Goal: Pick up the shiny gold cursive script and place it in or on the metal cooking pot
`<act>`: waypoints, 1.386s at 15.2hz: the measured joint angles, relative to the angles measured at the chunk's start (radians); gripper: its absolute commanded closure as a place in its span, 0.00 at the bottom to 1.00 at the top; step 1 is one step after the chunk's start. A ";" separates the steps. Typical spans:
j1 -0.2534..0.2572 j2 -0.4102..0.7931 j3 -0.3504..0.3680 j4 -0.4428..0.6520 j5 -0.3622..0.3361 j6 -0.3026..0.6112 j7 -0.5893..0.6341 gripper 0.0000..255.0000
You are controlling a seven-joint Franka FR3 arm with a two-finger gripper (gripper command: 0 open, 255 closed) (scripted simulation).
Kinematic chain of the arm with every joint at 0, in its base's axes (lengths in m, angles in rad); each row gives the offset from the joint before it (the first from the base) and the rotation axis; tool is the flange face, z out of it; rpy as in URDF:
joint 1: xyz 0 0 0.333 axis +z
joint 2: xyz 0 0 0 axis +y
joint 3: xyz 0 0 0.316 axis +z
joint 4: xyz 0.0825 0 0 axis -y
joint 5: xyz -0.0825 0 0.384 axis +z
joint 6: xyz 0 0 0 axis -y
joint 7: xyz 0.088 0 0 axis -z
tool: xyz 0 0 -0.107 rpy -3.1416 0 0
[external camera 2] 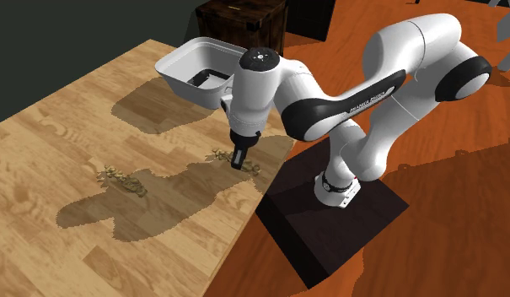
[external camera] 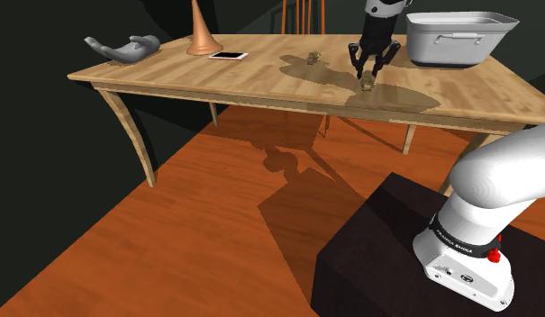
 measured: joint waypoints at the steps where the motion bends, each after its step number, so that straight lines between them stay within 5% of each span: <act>1: 0.000 0.001 -0.001 0.011 0.000 -0.010 -0.002 1.00; 21: -0.002 0.055 0.002 0.317 0.003 -0.261 -0.020 1.00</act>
